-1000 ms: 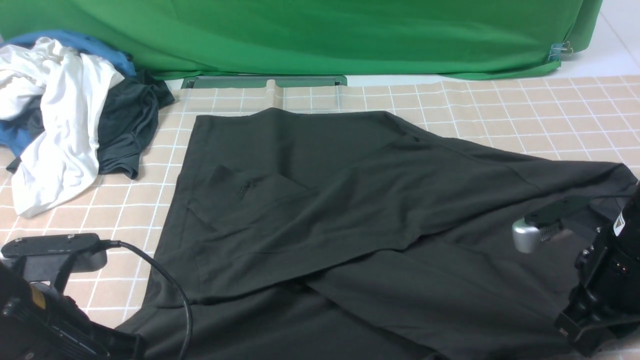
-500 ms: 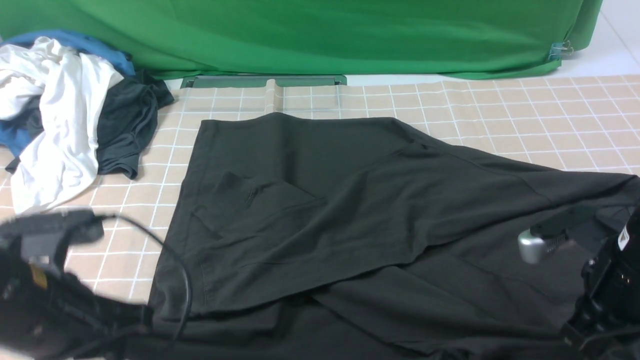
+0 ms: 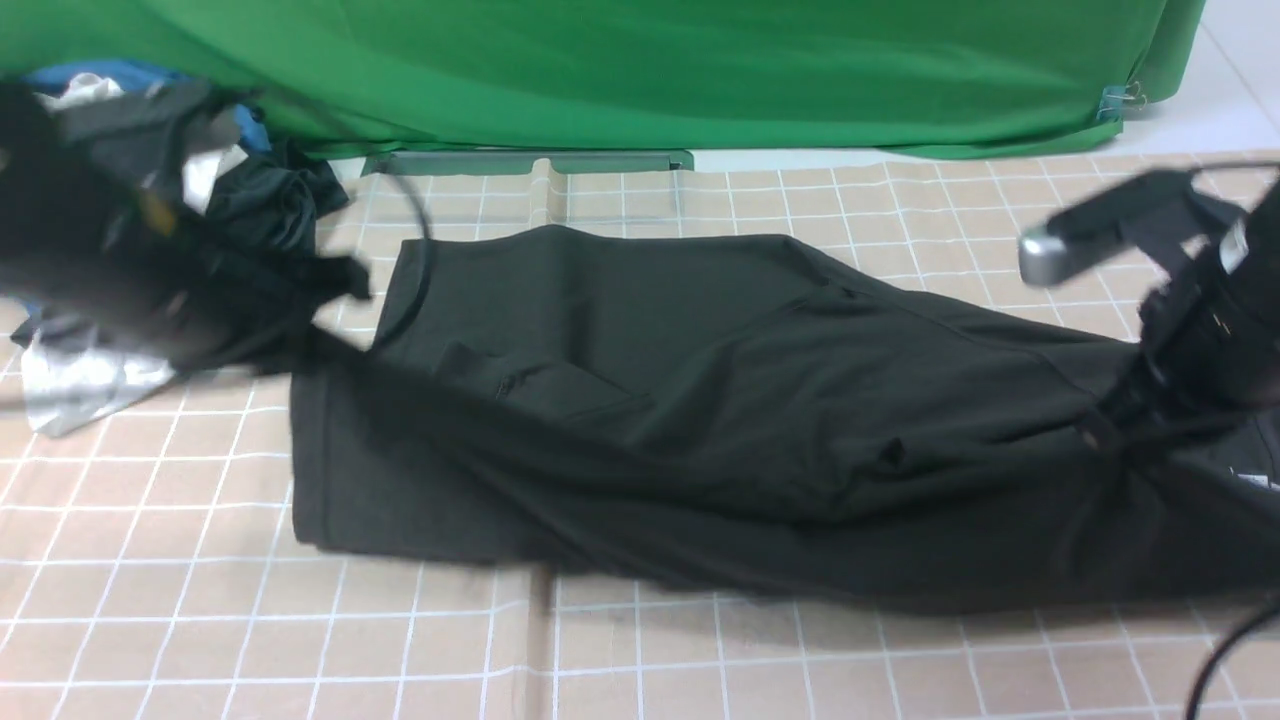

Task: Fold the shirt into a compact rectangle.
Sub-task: 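Fold the black garment in half by bringing its near edge over to the far edge, then pull the folded dark garment lengthwise by its ends to straighten it flat on the table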

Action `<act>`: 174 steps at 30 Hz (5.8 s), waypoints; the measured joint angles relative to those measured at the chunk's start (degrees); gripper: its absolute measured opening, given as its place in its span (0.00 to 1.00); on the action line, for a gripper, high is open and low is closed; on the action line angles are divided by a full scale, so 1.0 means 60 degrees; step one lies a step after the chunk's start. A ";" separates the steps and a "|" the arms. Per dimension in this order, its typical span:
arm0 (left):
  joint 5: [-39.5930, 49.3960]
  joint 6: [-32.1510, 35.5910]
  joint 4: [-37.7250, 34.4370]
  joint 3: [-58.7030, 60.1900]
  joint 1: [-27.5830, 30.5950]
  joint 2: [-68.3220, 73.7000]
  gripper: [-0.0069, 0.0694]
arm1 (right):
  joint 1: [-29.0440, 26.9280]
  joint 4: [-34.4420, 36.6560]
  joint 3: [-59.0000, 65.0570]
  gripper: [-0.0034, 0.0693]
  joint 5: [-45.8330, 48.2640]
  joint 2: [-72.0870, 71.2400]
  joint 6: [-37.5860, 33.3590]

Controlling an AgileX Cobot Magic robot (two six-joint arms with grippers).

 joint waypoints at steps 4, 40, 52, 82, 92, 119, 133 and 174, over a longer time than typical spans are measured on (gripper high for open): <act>0.0013 -0.0012 0.0429 -0.1552 0.0000 0.1338 0.14 | -0.0362 0.0000 -0.1132 0.10 0.0000 0.0882 0.0000; -0.2554 -0.0149 0.0362 -0.6111 0.1104 0.6744 0.15 | -0.1228 0.0000 -0.5605 0.10 -0.2889 0.5657 -0.0322; -0.2276 0.0145 0.0599 -0.6115 0.1104 0.6474 0.58 | -0.1199 0.0000 -0.6008 0.53 -0.2703 0.5433 -0.0309; -0.0356 0.4656 -0.3889 -0.9996 -0.1137 1.0187 0.12 | -0.0748 0.2508 -0.6356 0.10 0.0152 0.3773 -0.0929; 0.0340 0.4264 -0.3780 -1.1390 -0.0257 0.9811 0.12 | -0.0421 0.2510 -0.6356 0.10 -0.0115 0.3773 -0.1283; 0.1902 0.3600 -0.0505 -0.2335 0.0552 0.3333 0.12 | 0.0247 0.3327 -0.7737 0.10 -0.0646 0.6062 -0.3652; -0.1090 0.2695 0.0000 -0.0979 0.0552 0.3488 0.74 | 0.0095 0.3050 -0.7793 0.10 0.0272 0.5663 -0.2983; 0.0350 0.2823 0.0672 -0.1001 0.0543 0.3026 0.13 | -0.4303 0.1294 -0.0626 0.79 -0.1992 0.2934 0.0740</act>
